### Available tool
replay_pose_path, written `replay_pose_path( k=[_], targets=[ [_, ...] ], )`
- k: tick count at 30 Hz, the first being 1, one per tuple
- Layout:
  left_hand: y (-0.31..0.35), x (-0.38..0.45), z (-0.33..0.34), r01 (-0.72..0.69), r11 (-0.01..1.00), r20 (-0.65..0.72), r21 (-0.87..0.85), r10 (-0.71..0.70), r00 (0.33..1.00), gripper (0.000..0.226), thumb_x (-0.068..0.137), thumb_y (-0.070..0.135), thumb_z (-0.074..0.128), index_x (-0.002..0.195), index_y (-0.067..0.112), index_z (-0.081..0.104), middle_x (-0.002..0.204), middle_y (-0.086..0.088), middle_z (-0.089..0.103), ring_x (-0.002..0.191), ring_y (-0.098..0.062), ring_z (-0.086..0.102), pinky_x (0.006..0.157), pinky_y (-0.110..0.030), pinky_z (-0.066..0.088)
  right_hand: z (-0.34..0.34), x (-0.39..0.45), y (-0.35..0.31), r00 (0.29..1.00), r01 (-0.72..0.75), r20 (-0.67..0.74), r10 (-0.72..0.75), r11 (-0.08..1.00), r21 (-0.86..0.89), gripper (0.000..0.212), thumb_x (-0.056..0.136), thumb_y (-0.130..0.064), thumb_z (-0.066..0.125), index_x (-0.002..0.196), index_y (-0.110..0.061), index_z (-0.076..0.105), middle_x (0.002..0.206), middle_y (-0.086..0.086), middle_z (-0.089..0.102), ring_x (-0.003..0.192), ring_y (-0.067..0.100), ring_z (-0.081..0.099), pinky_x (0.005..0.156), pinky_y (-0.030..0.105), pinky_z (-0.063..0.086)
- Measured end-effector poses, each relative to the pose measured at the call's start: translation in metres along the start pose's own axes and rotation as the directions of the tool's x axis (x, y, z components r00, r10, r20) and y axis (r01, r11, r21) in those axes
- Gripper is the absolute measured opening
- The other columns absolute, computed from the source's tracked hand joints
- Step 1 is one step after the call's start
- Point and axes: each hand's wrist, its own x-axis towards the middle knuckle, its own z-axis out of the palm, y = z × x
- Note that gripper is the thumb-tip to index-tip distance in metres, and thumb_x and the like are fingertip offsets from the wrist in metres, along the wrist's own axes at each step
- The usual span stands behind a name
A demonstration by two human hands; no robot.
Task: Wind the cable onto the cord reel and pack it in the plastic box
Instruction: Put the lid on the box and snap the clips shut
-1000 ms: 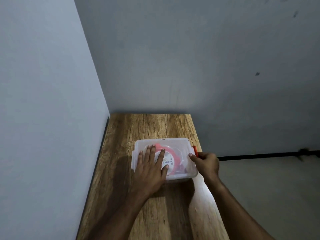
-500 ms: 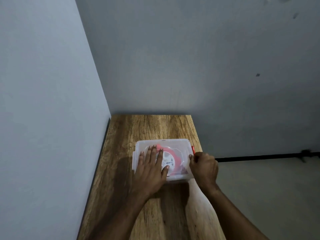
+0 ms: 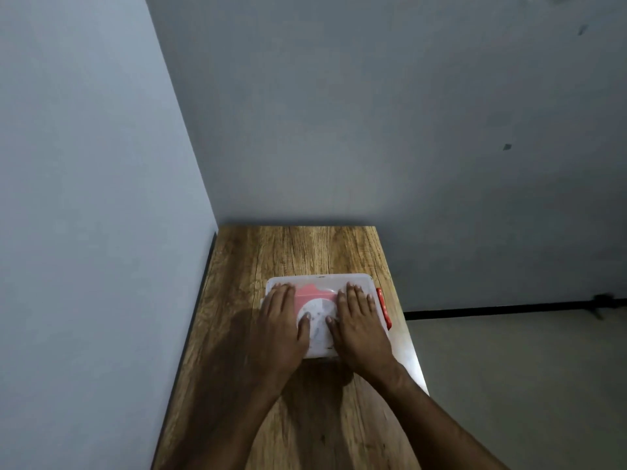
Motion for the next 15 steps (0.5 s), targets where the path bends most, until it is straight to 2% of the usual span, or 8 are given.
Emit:
replay_pose_path(
  k=[2, 3, 5, 6, 8, 9, 12, 15],
  targets=[
    [-0.009, 0.0, -0.008, 0.213, 0.968, -0.086, -0.131, -0.225, 0.971, 0.06, 0.094, 0.043, 0.065, 0.145, 0.013, 0.05, 0.142, -0.011, 0.06, 0.122, -0.028, 0.063, 0.094, -0.043, 0.059, -0.002, 0.001, -0.002, 1.0, -0.015, 0.013, 0.015, 1.0, 0.016, 0.072, 0.108, -0.047, 0.01, 0.149, 0.004, 0.041, 0.154, 0.027, 0.04, 0.145, 0.039, 0.038, 0.116, 0.058, 0.035],
    [-0.015, 0.0, -0.012, 0.37, 0.892, -0.021, -0.259, -0.388, 0.921, 0.062, 0.093, 0.045, 0.068, 0.143, 0.014, 0.05, 0.137, -0.012, 0.062, 0.115, -0.028, 0.066, 0.086, -0.042, 0.062, -0.003, 0.001, -0.002, 0.999, -0.026, 0.023, 0.025, 0.999, 0.021, 0.073, 0.108, -0.048, 0.009, 0.15, 0.003, 0.04, 0.155, 0.026, 0.038, 0.146, 0.038, 0.036, 0.117, 0.058, 0.034],
    [-0.026, -0.001, -0.014, 0.666, 0.58, 0.311, -0.468, -0.597, 0.739, 0.062, 0.091, 0.047, 0.072, 0.139, 0.012, 0.053, 0.125, -0.012, 0.069, 0.101, -0.028, 0.072, 0.072, -0.037, 0.063, -0.003, 0.0, -0.003, 0.998, -0.039, 0.041, 0.038, 0.999, 0.028, 0.073, 0.108, -0.047, 0.008, 0.151, 0.003, 0.039, 0.157, 0.026, 0.036, 0.148, 0.037, 0.034, 0.118, 0.057, 0.032],
    [-0.03, -0.002, -0.015, 0.744, 0.376, 0.47, -0.553, -0.596, 0.65, 0.059, 0.09, 0.045, 0.074, 0.135, 0.011, 0.057, 0.116, -0.013, 0.073, 0.095, -0.029, 0.075, 0.071, -0.039, 0.063, -0.004, 0.0, -0.003, 0.998, -0.038, 0.045, 0.037, 0.999, 0.024, 0.073, 0.108, -0.047, 0.008, 0.15, 0.003, 0.04, 0.156, 0.026, 0.037, 0.147, 0.037, 0.034, 0.118, 0.057, 0.032],
    [-0.035, -0.005, -0.017, 0.771, 0.066, 0.646, -0.633, -0.504, 0.573, 0.042, 0.089, 0.038, 0.075, 0.123, 0.013, 0.067, 0.103, -0.013, 0.079, 0.09, -0.032, 0.078, 0.08, -0.047, 0.064, -0.005, 0.0, -0.005, 0.997, -0.042, 0.06, 0.041, 0.999, 0.014, 0.073, 0.108, -0.047, 0.008, 0.149, 0.003, 0.041, 0.156, 0.026, 0.038, 0.146, 0.038, 0.036, 0.117, 0.057, 0.034],
    [-0.037, -0.004, -0.016, 0.766, 0.005, 0.672, -0.643, -0.476, 0.567, 0.036, 0.09, 0.035, 0.075, 0.119, 0.014, 0.069, 0.102, -0.013, 0.08, 0.092, -0.033, 0.077, 0.083, -0.048, 0.063, -0.006, 0.001, -0.005, 0.997, -0.045, 0.06, 0.044, 0.999, 0.015, 0.072, 0.108, -0.046, 0.009, 0.149, 0.003, 0.041, 0.156, 0.026, 0.038, 0.147, 0.037, 0.036, 0.118, 0.057, 0.033],
    [-0.04, -0.004, -0.009, 0.754, -0.033, 0.678, -0.656, -0.463, 0.57, 0.038, 0.086, 0.033, 0.078, 0.119, 0.015, 0.07, 0.104, -0.013, 0.08, 0.096, -0.036, 0.076, 0.089, -0.055, 0.061, -0.008, 0.0, -0.006, 0.998, -0.05, 0.047, 0.049, 0.999, 0.016, 0.068, 0.107, -0.045, 0.017, 0.15, 0.003, 0.041, 0.156, 0.025, 0.038, 0.147, 0.036, 0.034, 0.119, 0.056, 0.031],
    [-0.04, -0.005, -0.004, 0.708, -0.055, 0.622, -0.704, -0.528, 0.578, 0.051, 0.077, 0.03, 0.086, 0.122, 0.015, 0.068, 0.105, -0.013, 0.079, 0.094, -0.035, 0.077, 0.082, -0.055, 0.063, -0.009, 0.0, -0.006, 0.998, -0.046, 0.044, 0.046, 0.999, 0.009, 0.067, 0.107, -0.045, 0.021, 0.151, 0.002, 0.04, 0.157, 0.024, 0.037, 0.148, 0.036, 0.033, 0.121, 0.054, 0.027]
  ],
)
